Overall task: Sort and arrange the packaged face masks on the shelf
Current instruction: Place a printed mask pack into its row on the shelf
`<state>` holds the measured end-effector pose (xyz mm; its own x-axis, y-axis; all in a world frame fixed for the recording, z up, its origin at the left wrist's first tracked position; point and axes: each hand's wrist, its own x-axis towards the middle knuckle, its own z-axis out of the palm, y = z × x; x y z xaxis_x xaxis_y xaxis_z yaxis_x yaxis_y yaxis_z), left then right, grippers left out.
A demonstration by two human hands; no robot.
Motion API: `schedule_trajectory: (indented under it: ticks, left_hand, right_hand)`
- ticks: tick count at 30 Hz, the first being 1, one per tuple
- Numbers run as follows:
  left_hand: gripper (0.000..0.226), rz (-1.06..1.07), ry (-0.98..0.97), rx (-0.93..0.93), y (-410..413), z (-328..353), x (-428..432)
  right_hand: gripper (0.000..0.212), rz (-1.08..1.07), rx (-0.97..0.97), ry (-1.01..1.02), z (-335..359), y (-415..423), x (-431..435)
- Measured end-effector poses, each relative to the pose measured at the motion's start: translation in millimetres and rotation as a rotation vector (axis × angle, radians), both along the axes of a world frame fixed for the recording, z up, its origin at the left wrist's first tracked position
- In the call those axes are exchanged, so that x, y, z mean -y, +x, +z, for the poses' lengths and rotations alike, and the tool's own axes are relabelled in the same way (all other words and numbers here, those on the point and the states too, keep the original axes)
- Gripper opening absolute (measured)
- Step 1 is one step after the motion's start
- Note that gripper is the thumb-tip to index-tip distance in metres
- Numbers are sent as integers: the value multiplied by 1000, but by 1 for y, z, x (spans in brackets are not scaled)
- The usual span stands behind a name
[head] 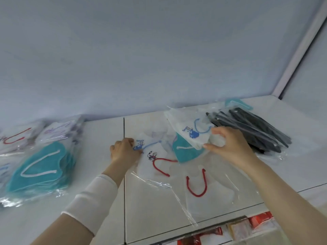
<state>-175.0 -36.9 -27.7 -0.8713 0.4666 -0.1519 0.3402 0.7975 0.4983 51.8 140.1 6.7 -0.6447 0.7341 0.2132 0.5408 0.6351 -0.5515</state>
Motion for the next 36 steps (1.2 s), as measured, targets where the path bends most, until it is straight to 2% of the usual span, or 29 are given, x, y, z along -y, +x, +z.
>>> schedule_trajectory:
  ticks: [2,4,8,11,13,14,16,19,22,26,28,30,31,33,35,36]
  left_hand:
    - [64,-7,-49,-5,0,5,0]
    - [68,-50,-72,-22,-2,7,0]
    - [69,-66,-19,69,-10,5,0]
    - [50,-70,22,94,-15,8,2]
    - [36,-71,35,79,-15,11,4]
    - [35,-63,37,61,-14,10,6]
    - [49,-39,64,13,-9,8,9]
    - [70,-54,12,-45,1,4,9]
    - [57,-33,-56,-23,9,8,5]
    - [36,5,-35,69,17,20,0]
    - [23,70,117,174,18,28,5]
    - [23,183,358,310,20,35,14]
    - [22,232,464,339,21,39,20]
    - [17,341,671,339,26,48,31]
    - [43,416,790,270,34,58,39]
    - [49,426,820,222,40,63,42]
  right_hand:
    - [71,76,149,162,-1,-17,-2]
    - [77,137,283,222,-3,-30,-3]
    - [57,136,332,152,2,-28,-10]
    - [42,152,276,85,12,-21,-17]
    - [24,132,133,43,16,-19,-21]
    - [21,103,71,38,18,-19,-21]
    - [39,48,-20,53,20,-19,-22]
    - [35,67,-118,8,22,-16,-24]
    - [18,182,-88,-31,18,-14,-26]
    - [34,289,12,-68,7,-13,-28]
    - [33,288,-37,-103,7,-11,-33]
    - [26,289,-109,-159,8,-10,-39]
    - [24,280,-151,-196,10,-11,-40]
    - [32,268,-245,-263,13,-12,-40]
    - [31,254,-334,-298,19,-14,-34]
    - [28,253,-370,-308,22,-17,-30]
